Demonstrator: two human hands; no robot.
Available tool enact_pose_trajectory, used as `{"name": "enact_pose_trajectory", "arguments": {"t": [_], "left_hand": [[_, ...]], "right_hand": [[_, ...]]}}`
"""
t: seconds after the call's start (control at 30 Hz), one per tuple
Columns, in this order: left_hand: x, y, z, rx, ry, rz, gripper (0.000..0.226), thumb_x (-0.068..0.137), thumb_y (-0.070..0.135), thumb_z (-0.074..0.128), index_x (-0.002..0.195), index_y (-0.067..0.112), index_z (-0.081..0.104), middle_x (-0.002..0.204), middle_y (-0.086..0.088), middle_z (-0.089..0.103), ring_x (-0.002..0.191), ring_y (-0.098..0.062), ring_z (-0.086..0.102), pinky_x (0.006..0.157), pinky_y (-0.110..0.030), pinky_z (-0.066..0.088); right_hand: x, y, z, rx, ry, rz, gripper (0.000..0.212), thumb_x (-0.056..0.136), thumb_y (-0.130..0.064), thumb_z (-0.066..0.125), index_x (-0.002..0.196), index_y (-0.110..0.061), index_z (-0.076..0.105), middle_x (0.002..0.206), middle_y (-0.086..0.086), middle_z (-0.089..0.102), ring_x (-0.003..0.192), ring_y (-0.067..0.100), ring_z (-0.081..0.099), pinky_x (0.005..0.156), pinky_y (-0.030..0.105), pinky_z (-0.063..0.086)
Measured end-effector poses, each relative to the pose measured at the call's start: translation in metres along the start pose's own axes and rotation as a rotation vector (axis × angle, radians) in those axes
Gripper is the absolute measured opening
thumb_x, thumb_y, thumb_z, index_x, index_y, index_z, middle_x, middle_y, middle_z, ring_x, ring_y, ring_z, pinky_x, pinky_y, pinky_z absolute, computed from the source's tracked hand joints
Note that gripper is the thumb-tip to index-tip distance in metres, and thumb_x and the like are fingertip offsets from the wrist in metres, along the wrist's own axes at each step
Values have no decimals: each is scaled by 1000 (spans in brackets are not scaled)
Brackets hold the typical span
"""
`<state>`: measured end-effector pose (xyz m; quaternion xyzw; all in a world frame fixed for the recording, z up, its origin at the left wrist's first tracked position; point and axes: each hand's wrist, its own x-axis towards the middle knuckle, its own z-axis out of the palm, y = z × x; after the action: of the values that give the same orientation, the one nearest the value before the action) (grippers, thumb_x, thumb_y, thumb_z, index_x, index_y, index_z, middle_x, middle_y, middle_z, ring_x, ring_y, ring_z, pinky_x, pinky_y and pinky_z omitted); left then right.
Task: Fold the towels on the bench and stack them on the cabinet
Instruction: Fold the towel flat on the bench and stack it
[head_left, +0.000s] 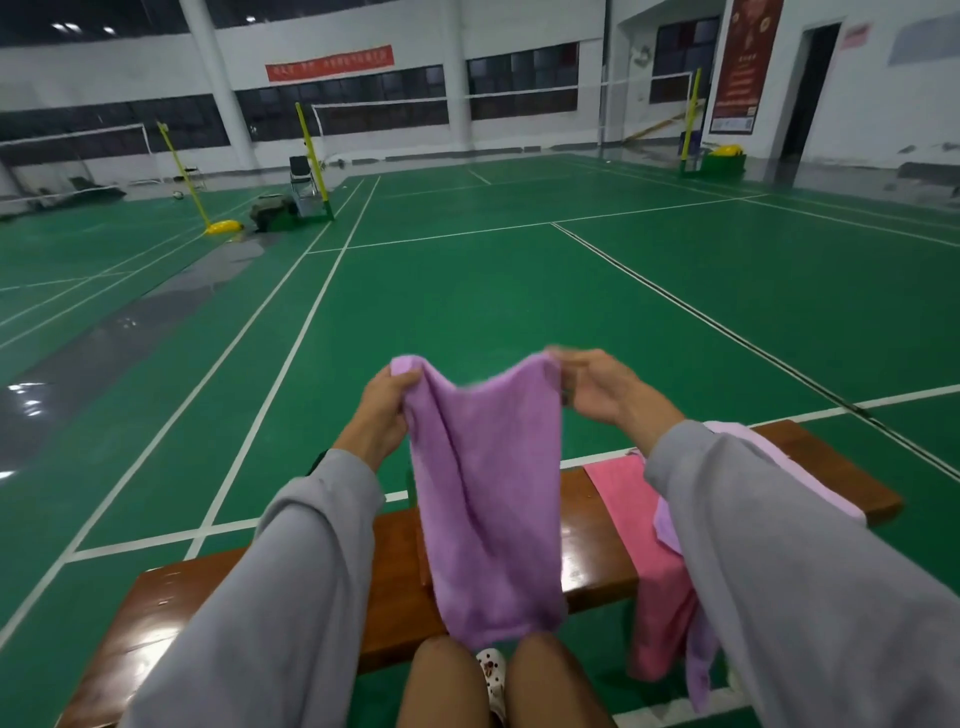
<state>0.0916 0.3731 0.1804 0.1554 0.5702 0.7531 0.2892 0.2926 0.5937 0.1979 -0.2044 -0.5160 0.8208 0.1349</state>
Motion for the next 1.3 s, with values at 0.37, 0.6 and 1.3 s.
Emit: {"name": "enact_pose_trajectory", "arguments": {"t": [0.37,0.6,1.3], "left_hand": [[2,15,-2,1,-76,33,45,96,23,70,128,-5,60,117,-19,67,102,-29,68,94,-43,58],[-1,26,-14,-79,120,-37,12,96,11,66,104,1,67,91,-8,64,79,-19,62,67,-29,55],[-4,94,-29,162,322,345,55,76,-27,59,113,13,51,114,-17,66,102,-28,70,89,-39,61]], "right_hand": [[7,-5,12,284,231,-164,57,90,-4,70,143,-12,48,80,3,56,65,12,51,61,26,45],[7,-4,-10,248,325,-89,67,94,8,61,153,-9,36,105,10,60,80,18,62,63,32,58],[9,-85,19,-920,451,-193,34,83,16,66,108,-4,78,109,6,68,108,19,60,103,32,50]]}}
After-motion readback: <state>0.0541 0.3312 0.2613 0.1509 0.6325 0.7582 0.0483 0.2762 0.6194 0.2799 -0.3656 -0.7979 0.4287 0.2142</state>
